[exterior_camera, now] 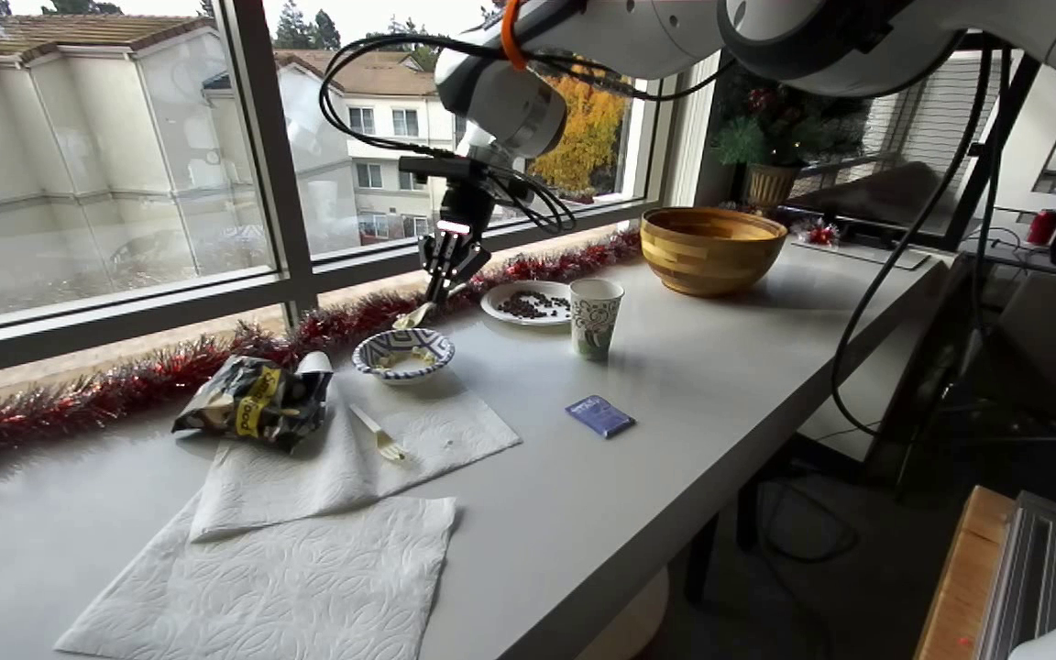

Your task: Use the spoon to scoop some of the contents from the bowl into the cup

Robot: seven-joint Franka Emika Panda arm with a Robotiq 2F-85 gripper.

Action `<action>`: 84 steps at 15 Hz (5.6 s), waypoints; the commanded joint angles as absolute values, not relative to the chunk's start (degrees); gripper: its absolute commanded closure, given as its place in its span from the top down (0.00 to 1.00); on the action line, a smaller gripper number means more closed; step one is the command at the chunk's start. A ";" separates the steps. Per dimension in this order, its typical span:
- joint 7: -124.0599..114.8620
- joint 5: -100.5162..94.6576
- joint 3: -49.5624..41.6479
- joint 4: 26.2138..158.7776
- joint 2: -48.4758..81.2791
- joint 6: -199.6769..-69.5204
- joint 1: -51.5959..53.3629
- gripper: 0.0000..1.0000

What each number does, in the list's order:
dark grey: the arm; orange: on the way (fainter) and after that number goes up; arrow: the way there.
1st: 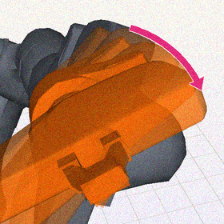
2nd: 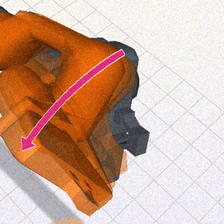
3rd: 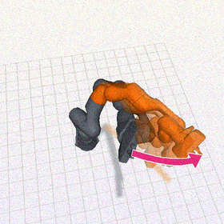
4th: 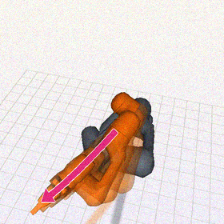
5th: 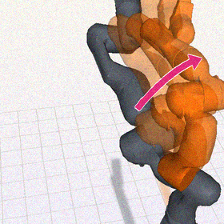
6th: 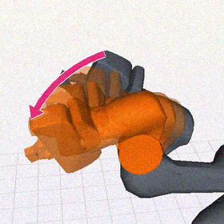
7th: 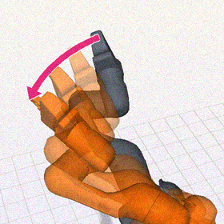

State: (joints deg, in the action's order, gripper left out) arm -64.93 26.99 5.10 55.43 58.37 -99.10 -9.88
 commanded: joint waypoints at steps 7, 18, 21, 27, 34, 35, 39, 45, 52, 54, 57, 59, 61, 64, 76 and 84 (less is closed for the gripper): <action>-60.77 29.92 4.74 54.98 53.55 -84.63 -17.18 0.03; -61.17 28.69 4.44 54.71 53.63 -85.82 -21.54 0.13; -61.17 28.73 4.45 54.71 53.63 -85.82 -22.12 0.13; -60.34 26.44 3.61 55.01 53.14 -84.42 -21.84 0.03; -57.28 22.42 0.62 57.00 50.45 -81.12 -24.00 0.03; -56.99 22.13 0.17 56.94 50.26 -80.80 -24.31 0.03; -56.27 19.93 -1.78 57.53 49.27 -79.86 -24.78 0.03; -56.89 16.34 -4.18 57.26 49.73 -79.31 -24.04 0.03; -58.41 12.34 -5.26 57.86 50.07 -79.28 -22.43 0.03; -59.21 11.18 -5.61 58.36 50.10 -79.67 -21.60 0.03; -61.00 10.17 -6.20 58.02 50.45 -79.92 -20.48 0.03; -62.35 9.74 -6.67 57.57 50.69 -79.83 -19.85 0.03; -64.15 9.42 -7.24 57.07 51.09 -79.55 -19.34 0.03; -67.09 9.52 -8.12 56.51 51.52 -79.95 -18.73 0.03; -68.12 11.47 -8.04 56.14 49.51 -80.89 -18.08 0.03; -58.89 21.70 -0.16 57.61 47.78 -83.25 -18.50 0.03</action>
State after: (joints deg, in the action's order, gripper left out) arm -62.54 17.82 -3.23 55.98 48.72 -81.87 -18.08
